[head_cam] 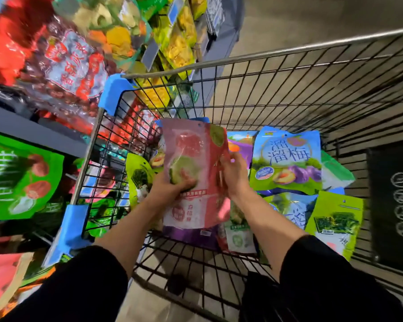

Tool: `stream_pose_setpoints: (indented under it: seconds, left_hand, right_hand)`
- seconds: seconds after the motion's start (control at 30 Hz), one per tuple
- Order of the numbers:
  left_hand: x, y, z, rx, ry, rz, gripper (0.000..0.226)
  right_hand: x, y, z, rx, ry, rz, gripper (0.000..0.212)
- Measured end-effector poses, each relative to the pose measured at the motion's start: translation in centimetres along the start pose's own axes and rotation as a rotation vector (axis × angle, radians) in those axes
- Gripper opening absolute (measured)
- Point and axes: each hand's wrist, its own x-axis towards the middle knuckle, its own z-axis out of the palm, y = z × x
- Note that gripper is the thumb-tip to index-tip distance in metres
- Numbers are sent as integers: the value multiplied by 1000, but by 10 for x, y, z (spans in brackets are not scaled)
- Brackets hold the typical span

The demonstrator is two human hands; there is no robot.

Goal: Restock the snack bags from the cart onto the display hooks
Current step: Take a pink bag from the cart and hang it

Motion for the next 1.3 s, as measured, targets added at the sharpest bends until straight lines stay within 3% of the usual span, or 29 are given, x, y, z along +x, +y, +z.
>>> stream_pose_setpoints:
  seconds: [0.1, 0.2, 0.27, 0.5, 0.6, 0.83, 0.97, 1.17, 1.3]
  left_hand:
    - [8, -6, 27, -53, 56, -10, 33]
    - [13, -12, 47, -59, 104, -48, 19]
    - [16, -14, 58, -54, 140, -55, 18]
    - [26, -23, 72, -42, 174, -65, 24]
    - [31, -28, 71, -34, 172, -65, 30]
    - [31, -25, 73, -38, 168, -82, 27]
    - [28, -20, 73, -61, 157, -74, 25]
    - [12, 1, 57, -73, 243, -9, 38]
    - [-11, 27, 40, -85, 300, 127, 27]
  right_hand:
    - [12, -7, -39, -117, 167, -125, 24]
    - [33, -15, -91, -292, 395, -122, 10]
    - [54, -13, -126, -458, 528, -55, 28]
    - [84, -6, -165, -796, 511, 207, 93]
    - [89, -11, -160, -823, 523, 265, 103]
    - [89, -10, -165, -574, 542, 314, 88]
    - [81, -9, -160, -587, 537, 257, 60]
    - [47, -26, -149, -512, 489, 29, 37]
    - [16, -45, -134, -422, 406, -240, 55]
